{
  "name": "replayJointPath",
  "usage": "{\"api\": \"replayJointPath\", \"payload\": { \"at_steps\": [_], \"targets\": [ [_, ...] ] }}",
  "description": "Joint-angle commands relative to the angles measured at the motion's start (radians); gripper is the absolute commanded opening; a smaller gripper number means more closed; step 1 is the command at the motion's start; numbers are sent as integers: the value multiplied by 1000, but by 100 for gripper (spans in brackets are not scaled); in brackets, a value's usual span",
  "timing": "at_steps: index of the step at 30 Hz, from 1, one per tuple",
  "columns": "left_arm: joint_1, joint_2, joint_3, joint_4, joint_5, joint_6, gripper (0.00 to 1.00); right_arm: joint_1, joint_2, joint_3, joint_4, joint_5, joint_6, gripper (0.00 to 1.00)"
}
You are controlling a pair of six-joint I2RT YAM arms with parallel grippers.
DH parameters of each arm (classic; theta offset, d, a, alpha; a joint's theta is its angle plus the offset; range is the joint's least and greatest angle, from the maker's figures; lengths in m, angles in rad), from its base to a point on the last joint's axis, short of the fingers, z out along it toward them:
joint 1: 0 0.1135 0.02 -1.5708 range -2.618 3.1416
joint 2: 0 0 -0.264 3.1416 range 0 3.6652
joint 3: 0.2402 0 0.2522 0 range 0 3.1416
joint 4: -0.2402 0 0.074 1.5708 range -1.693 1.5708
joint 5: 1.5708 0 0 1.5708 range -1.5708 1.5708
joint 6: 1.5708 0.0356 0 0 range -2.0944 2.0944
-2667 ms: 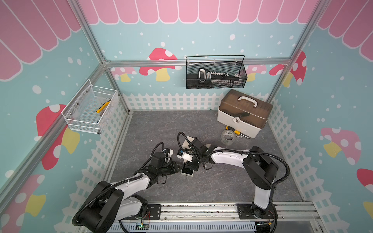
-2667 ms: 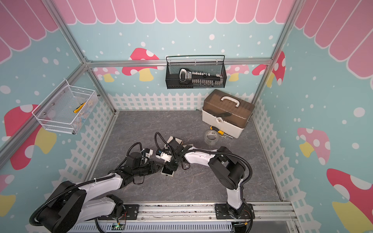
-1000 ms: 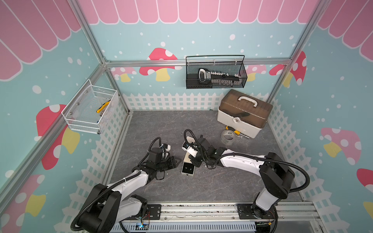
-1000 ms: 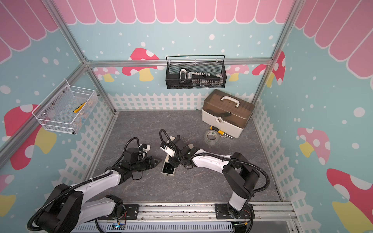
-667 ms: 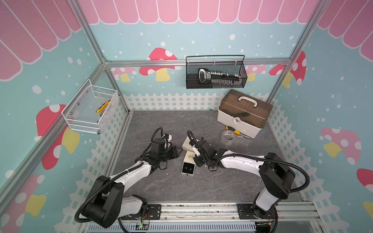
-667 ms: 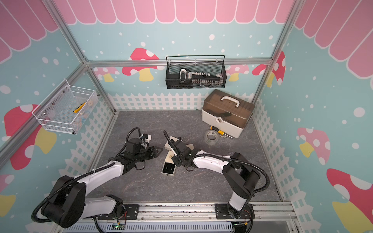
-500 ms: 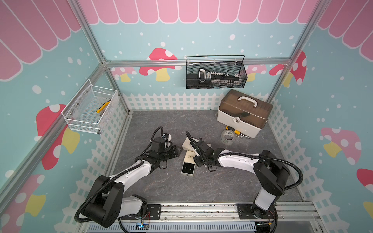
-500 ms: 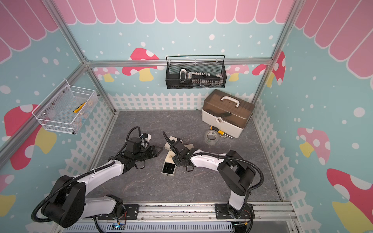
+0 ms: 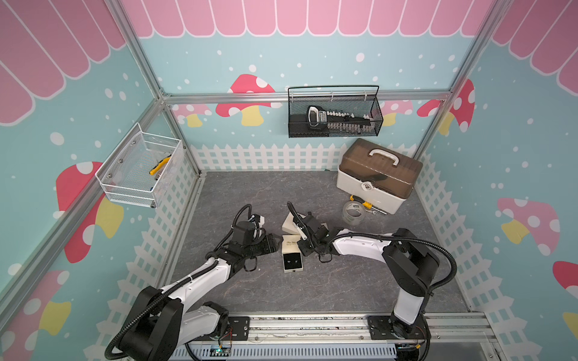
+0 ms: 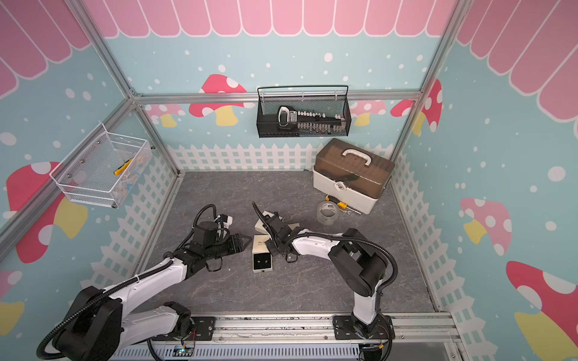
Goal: Place the earrings into the drawer-style jewelry box
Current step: Adjust the jewelry box at the center of the board.
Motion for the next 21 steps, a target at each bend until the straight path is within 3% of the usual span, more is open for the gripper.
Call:
{"api": "replayJointPath", "payload": {
  "at_steps": [1, 7, 14, 18, 21],
  "targets": [
    [0, -37, -3, -65, -59, 2, 65, -2, 41, 38, 79, -174, -69, 5],
    [17, -50, 17, -139, -122, 13, 70, -7, 46, 46, 124, -270, -130, 8],
    [20, 48, 53, -127, -158, 35, 81, -6, -147, -83, 97, -32, -41, 16],
    [20, 139, 91, -111, -137, 54, 84, -6, -251, -161, -46, 69, 70, 12],
    [18, 172, 95, -62, -68, 55, 83, -5, -314, -217, -115, 44, 119, 7]
  ]
}}
